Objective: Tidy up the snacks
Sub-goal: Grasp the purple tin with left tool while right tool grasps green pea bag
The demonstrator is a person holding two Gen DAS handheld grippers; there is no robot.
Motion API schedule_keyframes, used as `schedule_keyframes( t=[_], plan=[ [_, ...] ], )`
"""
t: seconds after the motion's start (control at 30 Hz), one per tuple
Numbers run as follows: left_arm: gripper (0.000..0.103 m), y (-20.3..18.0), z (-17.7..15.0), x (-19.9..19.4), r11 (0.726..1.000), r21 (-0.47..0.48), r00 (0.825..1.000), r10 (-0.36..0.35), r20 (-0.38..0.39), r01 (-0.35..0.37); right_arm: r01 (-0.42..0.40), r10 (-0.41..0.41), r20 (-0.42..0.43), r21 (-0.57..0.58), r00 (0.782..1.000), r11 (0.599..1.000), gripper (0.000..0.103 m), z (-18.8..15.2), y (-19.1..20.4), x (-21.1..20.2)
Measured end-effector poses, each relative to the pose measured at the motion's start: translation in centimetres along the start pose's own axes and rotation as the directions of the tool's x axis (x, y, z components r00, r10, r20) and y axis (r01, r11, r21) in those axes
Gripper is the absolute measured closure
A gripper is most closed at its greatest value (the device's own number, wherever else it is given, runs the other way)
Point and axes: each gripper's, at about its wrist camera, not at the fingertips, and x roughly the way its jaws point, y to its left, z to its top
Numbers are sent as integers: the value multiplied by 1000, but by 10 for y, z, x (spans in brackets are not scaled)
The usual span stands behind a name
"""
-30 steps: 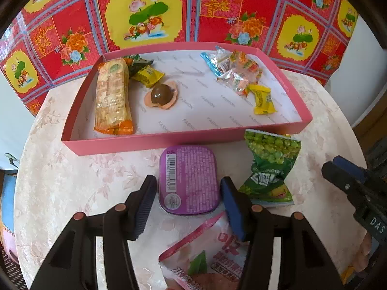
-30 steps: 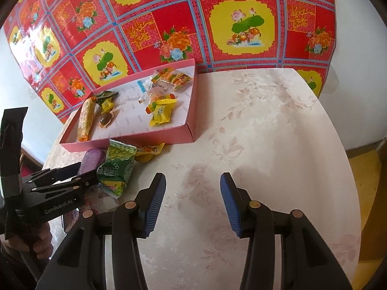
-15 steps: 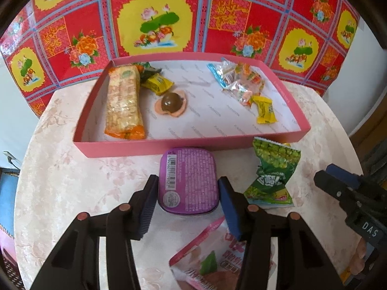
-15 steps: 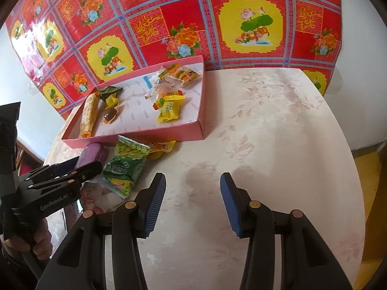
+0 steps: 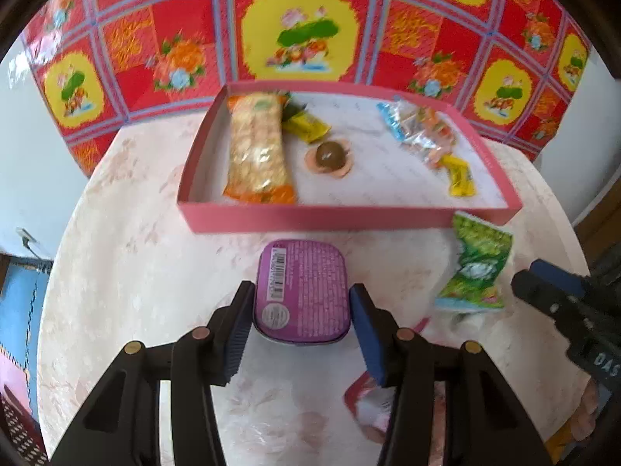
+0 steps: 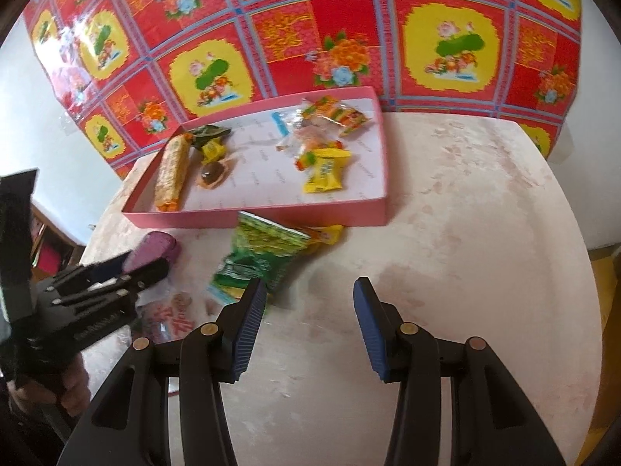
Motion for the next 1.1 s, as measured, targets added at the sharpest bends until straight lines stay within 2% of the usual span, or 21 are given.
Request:
schedule_keyframes(
  t=[0.23,0.47,0.67,0.8,1.1],
  plan=[
    [51,3,-3,-2,1000,12,1000,-15,12,15,-27,27,-24,-22,999,999,55,7,23,10],
    [51,3,-4,-3,1000,17,1000,-16,25,15,-11,9,-49,-38,999,999,55,9,40,26],
    [51,3,-4,-3,1000,20,999,-12,33,12,5,-7,-51,-36,999,999,55,7,41,34],
    [51,5,-4,-4,1000,9,999,-18,41,17,-20,20,-86,2,996,1000,55,5,38,40],
    [51,2,-5,-3,1000,11,999,1,51,-2,-29,30,-56,18,998,999,58,3,35,36]
  ],
)
